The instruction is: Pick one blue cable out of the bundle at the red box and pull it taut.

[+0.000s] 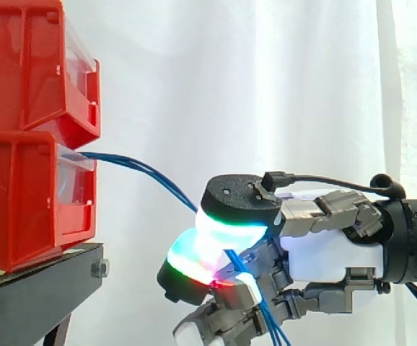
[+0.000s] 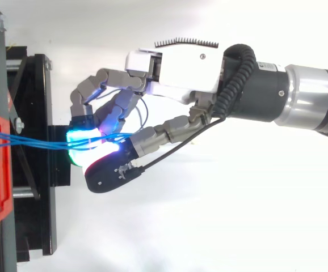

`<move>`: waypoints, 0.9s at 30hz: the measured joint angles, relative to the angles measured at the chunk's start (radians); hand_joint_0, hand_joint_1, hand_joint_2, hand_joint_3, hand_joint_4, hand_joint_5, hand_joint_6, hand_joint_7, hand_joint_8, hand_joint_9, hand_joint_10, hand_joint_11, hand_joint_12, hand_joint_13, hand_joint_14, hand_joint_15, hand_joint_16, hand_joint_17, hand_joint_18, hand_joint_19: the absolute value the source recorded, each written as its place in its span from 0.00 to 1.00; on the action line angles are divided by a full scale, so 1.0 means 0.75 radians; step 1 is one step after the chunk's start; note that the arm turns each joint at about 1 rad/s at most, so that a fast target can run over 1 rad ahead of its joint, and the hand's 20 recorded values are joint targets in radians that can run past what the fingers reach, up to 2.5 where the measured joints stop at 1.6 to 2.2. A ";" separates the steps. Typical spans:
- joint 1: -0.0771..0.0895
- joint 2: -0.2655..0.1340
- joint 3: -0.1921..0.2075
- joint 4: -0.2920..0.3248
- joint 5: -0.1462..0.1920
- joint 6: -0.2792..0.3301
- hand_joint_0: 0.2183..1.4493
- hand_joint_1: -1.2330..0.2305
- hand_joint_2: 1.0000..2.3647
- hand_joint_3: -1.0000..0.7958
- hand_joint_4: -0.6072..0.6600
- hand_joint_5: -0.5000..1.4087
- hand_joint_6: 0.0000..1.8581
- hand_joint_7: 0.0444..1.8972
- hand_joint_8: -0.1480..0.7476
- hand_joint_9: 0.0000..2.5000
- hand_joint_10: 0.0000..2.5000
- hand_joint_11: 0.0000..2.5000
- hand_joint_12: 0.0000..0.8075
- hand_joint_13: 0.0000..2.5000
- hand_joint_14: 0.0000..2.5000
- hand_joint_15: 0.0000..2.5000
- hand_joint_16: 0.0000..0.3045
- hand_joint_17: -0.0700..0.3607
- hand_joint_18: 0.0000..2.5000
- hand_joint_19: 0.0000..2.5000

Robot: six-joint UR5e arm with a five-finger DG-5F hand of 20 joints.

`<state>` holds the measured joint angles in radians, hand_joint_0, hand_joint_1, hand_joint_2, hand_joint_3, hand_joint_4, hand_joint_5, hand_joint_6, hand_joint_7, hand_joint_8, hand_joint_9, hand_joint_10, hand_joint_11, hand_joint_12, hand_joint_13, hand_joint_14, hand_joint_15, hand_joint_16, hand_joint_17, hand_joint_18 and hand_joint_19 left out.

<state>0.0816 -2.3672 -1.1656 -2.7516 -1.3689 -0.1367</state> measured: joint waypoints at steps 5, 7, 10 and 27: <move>0.000 0.000 0.013 -0.001 0.001 0.000 0.30 0.26 0.00 0.28 0.65 0.18 0.48 0.50 0.57 0.43 0.01 0.45 0.45 0.30 0.01 0.16 0.16 0.41 0.27 0.16; -0.001 0.000 0.020 -0.002 -0.001 0.000 0.26 0.33 0.00 0.28 0.64 0.18 0.48 0.51 0.58 0.44 0.01 0.44 0.46 0.31 0.01 0.16 0.16 0.42 0.28 0.16; -0.004 0.000 0.032 -0.004 -0.004 -0.001 0.26 0.39 0.00 0.28 0.64 0.19 0.48 0.52 0.58 0.44 0.01 0.44 0.46 0.30 0.01 0.16 0.16 0.42 0.28 0.16; -0.011 0.018 0.059 -0.059 -0.005 -0.009 0.32 0.33 0.01 0.44 0.65 0.19 0.49 0.54 0.61 0.45 0.01 0.45 0.48 0.31 0.01 0.15 0.17 0.44 0.29 0.15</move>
<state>0.0731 -2.3536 -1.1216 -2.7960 -1.3729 -0.1437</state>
